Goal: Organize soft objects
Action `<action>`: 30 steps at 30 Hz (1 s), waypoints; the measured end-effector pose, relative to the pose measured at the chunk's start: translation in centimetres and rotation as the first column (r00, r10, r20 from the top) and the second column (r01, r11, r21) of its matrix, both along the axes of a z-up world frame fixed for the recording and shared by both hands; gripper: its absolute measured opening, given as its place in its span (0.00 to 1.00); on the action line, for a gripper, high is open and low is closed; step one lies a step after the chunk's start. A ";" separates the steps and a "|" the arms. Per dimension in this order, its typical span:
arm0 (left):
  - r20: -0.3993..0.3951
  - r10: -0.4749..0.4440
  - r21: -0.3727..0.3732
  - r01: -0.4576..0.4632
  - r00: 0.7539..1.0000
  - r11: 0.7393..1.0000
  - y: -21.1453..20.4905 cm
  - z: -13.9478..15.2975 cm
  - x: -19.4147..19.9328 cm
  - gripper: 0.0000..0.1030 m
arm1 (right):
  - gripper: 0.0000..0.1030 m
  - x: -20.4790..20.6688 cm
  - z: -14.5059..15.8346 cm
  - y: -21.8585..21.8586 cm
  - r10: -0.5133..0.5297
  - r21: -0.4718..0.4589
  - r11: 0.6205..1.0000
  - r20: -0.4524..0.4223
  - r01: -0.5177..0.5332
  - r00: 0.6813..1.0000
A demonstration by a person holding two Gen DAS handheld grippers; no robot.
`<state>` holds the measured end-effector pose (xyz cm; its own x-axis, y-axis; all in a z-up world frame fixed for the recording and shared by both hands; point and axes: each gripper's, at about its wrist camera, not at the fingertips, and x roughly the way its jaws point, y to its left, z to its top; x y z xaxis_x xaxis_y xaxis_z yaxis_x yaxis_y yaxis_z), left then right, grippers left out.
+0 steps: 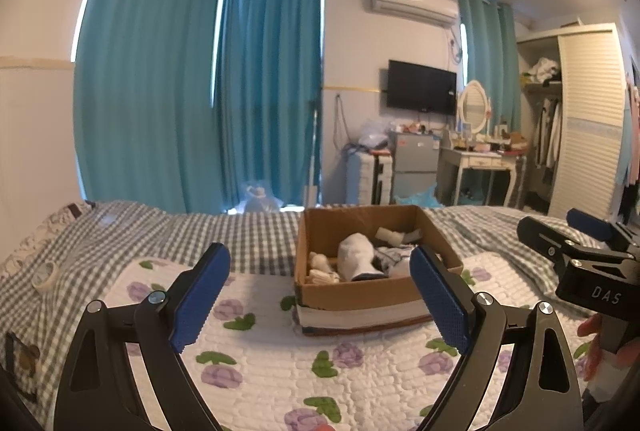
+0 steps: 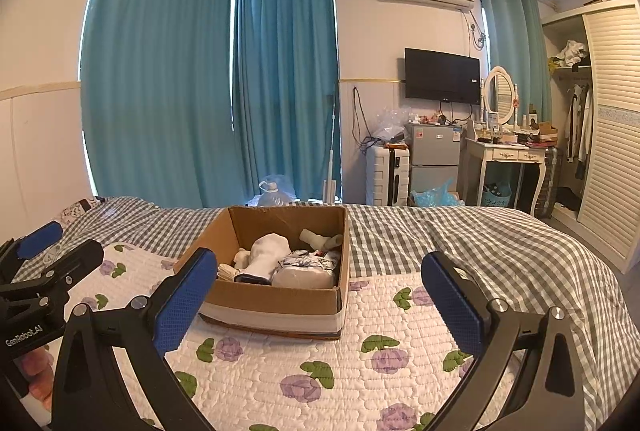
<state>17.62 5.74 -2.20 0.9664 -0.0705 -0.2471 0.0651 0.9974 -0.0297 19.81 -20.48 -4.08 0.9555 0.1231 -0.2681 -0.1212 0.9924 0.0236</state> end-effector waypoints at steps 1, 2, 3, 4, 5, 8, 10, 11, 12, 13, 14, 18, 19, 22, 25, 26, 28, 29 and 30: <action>-0.001 -0.003 0.001 0.003 1.000 1.000 0.0 0.0 0.0 0.90 | 1.00 0.0 0.0 0.0 0.000 0.000 1.000 0.000 0.000 1.000; -0.003 -0.005 0.003 0.005 1.000 1.000 -0.1 0.0 0.0 0.90 | 1.00 0.0 -0.1 0.0 0.000 -0.002 1.000 0.001 0.000 1.000; -0.004 -0.006 0.004 0.006 1.000 1.000 -0.1 -0.1 0.0 0.90 | 1.00 -0.1 -0.1 0.1 -0.001 -0.003 1.000 0.000 0.001 1.000; -0.005 -0.007 0.005 0.007 1.000 1.000 -0.2 -0.1 0.0 0.90 | 1.00 -0.1 -0.1 0.1 0.000 -0.003 1.000 -0.002 0.000 1.000; -0.006 -0.008 0.005 0.008 1.000 1.000 -0.3 -0.1 0.0 0.90 | 1.00 -0.2 0.0 0.1 0.001 -0.003 1.000 -0.001 -0.001 1.000; -0.004 -0.007 0.005 0.007 1.000 1.000 -0.3 -0.1 0.0 0.90 | 1.00 -0.5 -0.2 0.1 -0.001 -0.009 1.000 0.001 0.001 1.000; -0.003 -0.003 0.003 0.003 1.000 1.000 -0.3 -0.1 -0.1 0.90 | 1.00 -0.5 -0.1 0.3 0.000 -0.010 1.000 0.002 0.000 1.000; -0.004 -0.002 0.000 0.002 1.000 1.000 -0.3 -0.1 0.0 0.90 | 1.00 -0.6 -0.2 0.2 0.000 -0.011 1.000 0.003 0.000 1.000; -0.006 -0.001 -0.004 0.001 1.000 1.000 -0.2 0.0 0.0 0.90 | 1.00 -0.6 -0.2 0.2 0.000 -0.013 1.000 0.002 0.000 1.000; -0.008 0.000 -0.007 0.000 1.000 1.000 -0.1 -0.1 0.0 0.90 | 1.00 -0.6 -0.1 0.3 0.000 -0.012 1.000 0.003 0.000 1.000; -0.010 0.000 -0.009 0.000 1.000 1.000 -0.1 -0.1 0.1 0.90 | 1.00 -0.6 -0.2 0.2 0.000 -0.014 1.000 0.003 0.000 1.000; -0.012 -0.002 -0.019 0.002 1.000 1.000 0.1 -0.2 0.1 0.90 | 1.00 -0.7 -0.1 0.2 0.000 -0.016 1.000 0.003 0.000 1.000; -0.011 -0.001 -0.018 0.001 1.000 1.000 0.1 -0.2 0.1 0.90 | 1.00 -0.7 -0.1 0.2 0.000 -0.017 1.000 0.002 0.000 1.000; -0.013 -0.003 -0.017 0.002 1.000 1.000 0.1 -0.2 0.1 0.90 | 1.00 -0.7 -0.1 0.2 0.001 -0.017 1.000 0.002 -0.001 1.000; -0.014 -0.003 -0.017 0.003 1.000 1.000 0.1 -0.2 0.1 0.90 | 1.00 -0.7 -0.1 0.3 0.000 -0.017 1.000 0.002 0.000 1.000; -0.014 -0.004 -0.018 0.003 1.000 1.000 0.1 -0.2 0.1 0.90 | 1.00 -0.7 -0.1 0.2 0.001 -0.017 1.000 0.001 -0.001 1.000; -0.012 -0.002 -0.016 0.001 1.000 1.000 0.1 -0.2 0.1 0.90 | 1.00 -0.7 -0.1 0.4 0.002 -0.019 1.000 0.001 -0.002 1.000; -0.011 -0.002 -0.016 0.002 1.000 1.000 0.1 -0.2 0.1 0.90 | 1.00 -0.8 -0.1 0.3 0.002 -0.019 1.000 0.002 -0.002 1.000; -0.012 -0.001 -0.016 0.001 1.000 1.000 0.1 -0.2 0.1 0.90 | 1.00 -0.7 -0.1 0.4 0.003 -0.019 1.000 0.000 -0.003 1.000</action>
